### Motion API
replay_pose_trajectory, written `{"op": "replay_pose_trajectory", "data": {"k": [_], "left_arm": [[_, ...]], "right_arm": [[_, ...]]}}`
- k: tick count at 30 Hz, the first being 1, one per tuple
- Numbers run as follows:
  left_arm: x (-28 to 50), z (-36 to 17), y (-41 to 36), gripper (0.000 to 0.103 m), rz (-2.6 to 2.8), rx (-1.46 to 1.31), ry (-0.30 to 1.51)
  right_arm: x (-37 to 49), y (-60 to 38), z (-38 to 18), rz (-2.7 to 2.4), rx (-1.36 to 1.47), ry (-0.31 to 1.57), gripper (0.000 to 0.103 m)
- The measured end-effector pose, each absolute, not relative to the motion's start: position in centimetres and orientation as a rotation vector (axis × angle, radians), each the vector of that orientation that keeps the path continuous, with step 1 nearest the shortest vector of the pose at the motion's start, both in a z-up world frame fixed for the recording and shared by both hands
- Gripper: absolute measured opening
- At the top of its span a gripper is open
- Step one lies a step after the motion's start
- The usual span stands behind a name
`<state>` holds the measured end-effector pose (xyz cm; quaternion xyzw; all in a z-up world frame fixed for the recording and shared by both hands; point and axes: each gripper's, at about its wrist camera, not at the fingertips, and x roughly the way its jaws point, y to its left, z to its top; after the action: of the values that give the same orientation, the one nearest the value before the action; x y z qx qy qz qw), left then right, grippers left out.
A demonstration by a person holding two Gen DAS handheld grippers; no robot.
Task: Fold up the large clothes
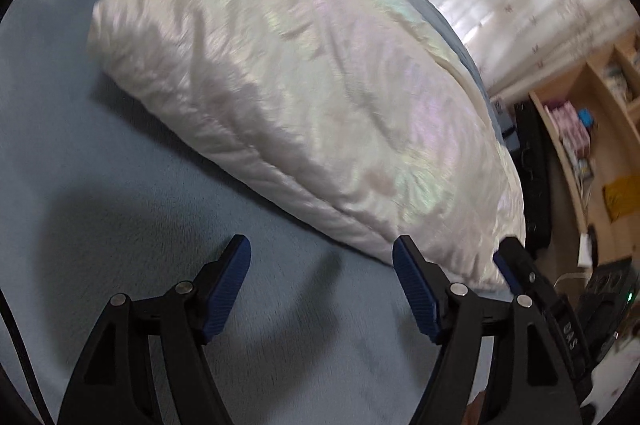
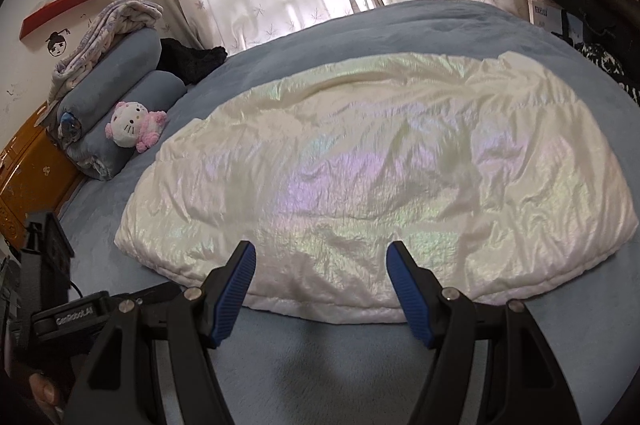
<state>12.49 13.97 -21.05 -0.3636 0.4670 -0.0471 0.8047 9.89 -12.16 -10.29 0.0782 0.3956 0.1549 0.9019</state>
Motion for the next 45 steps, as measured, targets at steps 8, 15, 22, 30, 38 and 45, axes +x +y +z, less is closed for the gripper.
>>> {"op": "replay_pose_trajectory", "data": {"k": [8, 15, 22, 30, 38, 45], "left_arm": [[14.7, -23.4, 15.8, 0.072, -0.094, -0.898, 0.863], [18.7, -23.8, 16.8, 0.079, -0.081, -0.945, 0.785], [21.0, -23.9, 17.3, 0.09, -0.049, -0.976, 0.704], [21.7, -22.7, 15.8, 0.047, -0.013, -0.892, 0.64], [22.5, -19.5, 12.5, 0.028, 0.063, -0.684, 0.614], [22.6, -17.9, 11.0, 0.027, 0.07, -0.582, 0.573]], "right_arm": [[11.6, -11.3, -11.7, 0.347, 0.18, 0.851, 0.068], [13.0, -10.7, -12.0, 0.372, 0.203, 0.841, 0.068], [13.6, -10.1, -11.9, 0.406, 0.211, 0.826, 0.068], [14.2, -9.2, -10.8, 0.394, 0.183, 0.781, 0.06], [20.0, -7.1, -8.1, 0.248, 0.076, 0.687, 0.023], [28.6, -6.0, -12.4, 0.137, 0.024, 0.824, 0.022]]}}
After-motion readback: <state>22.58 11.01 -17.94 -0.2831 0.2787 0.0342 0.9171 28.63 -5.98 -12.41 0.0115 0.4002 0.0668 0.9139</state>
